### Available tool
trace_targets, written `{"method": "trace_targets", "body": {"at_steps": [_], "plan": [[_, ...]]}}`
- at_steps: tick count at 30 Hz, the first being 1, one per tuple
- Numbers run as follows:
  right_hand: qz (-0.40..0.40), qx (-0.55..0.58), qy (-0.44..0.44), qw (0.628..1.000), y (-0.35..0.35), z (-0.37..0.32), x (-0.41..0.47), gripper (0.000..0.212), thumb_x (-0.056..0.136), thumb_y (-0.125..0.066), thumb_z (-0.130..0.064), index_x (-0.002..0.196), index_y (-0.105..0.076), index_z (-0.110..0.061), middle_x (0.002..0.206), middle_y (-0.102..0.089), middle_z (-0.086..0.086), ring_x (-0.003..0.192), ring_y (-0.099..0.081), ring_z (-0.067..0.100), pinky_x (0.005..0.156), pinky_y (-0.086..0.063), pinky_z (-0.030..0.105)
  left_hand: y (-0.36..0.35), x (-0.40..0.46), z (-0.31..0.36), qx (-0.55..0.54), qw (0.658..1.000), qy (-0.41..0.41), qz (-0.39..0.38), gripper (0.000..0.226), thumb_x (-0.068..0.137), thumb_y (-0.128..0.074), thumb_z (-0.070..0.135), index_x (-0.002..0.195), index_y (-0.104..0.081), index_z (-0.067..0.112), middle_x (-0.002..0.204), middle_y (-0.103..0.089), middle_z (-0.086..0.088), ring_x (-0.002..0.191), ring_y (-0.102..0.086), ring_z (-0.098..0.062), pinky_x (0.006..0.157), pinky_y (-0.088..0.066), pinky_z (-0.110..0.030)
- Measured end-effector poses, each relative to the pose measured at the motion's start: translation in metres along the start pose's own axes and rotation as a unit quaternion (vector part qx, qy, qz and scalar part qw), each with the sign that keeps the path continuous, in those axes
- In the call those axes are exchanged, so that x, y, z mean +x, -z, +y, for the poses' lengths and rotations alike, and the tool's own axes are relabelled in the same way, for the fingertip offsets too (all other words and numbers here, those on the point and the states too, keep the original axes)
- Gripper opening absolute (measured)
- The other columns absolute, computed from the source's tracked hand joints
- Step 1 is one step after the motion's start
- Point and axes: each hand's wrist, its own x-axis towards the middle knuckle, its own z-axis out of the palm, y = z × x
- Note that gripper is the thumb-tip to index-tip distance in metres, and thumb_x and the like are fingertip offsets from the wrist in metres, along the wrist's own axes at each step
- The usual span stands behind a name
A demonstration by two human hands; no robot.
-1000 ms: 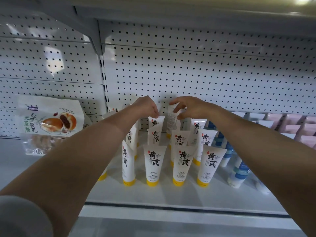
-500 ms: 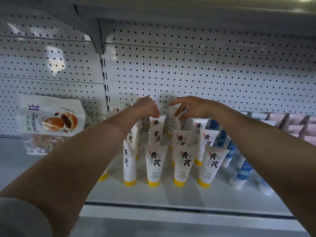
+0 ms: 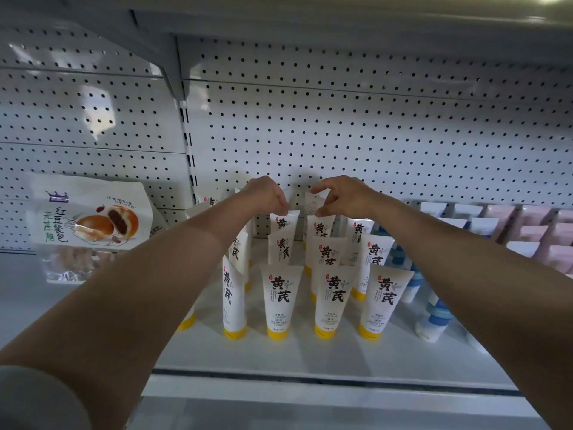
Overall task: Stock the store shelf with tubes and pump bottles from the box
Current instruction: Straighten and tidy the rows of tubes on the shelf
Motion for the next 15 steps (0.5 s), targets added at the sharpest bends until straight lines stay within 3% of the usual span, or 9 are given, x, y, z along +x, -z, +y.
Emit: {"method": "trace_targets", "body": {"at_steps": [5,11,15], "plan": [[0.025,-0.018,-0.006,1.0,-0.0057,-0.0009,0.003,0.059,0.08,-0.083,-0.028,0.134,-0.059,-0.024,0.1,-0.073,0.002,0.1,-0.065,0.018,0.083,-0.044,0.029,-0.0007,-0.0018,0.0003,0.005,1.0,-0.003,0.003,0.017,0.079,-0.081,0.024,0.095,-0.076,0.023,0.106,-0.07,0.002,0.095,-0.063,-0.016,0.08,-0.047,-0.024],[-0.024,-0.014,0.008,1.0,-0.0029,0.0007,0.0,0.061,0.082,-0.08,-0.013,0.137,-0.055,-0.025,0.099,-0.074,-0.004,0.093,-0.064,0.008,0.07,-0.042,0.018,-0.0001,0.0003,-0.0024,0.006,1.0,-0.005,0.003,0.02,0.079,-0.081,0.023,0.099,-0.077,0.021,0.109,-0.07,0.001,0.104,-0.062,-0.016,0.084,-0.047,-0.024],[-0.008,0.0,0.018,1.0,-0.0017,0.0024,0.0004,0.058,0.083,-0.081,-0.02,0.136,-0.057,-0.026,0.096,-0.074,-0.008,0.094,-0.063,0.006,0.071,-0.042,0.017,0.0021,0.0016,-0.0035,-0.013,1.0,-0.009,-0.001,0.02,0.079,-0.081,0.025,0.098,-0.077,0.02,0.107,-0.069,0.004,0.097,-0.057,-0.011,0.083,-0.048,-0.024]]}}
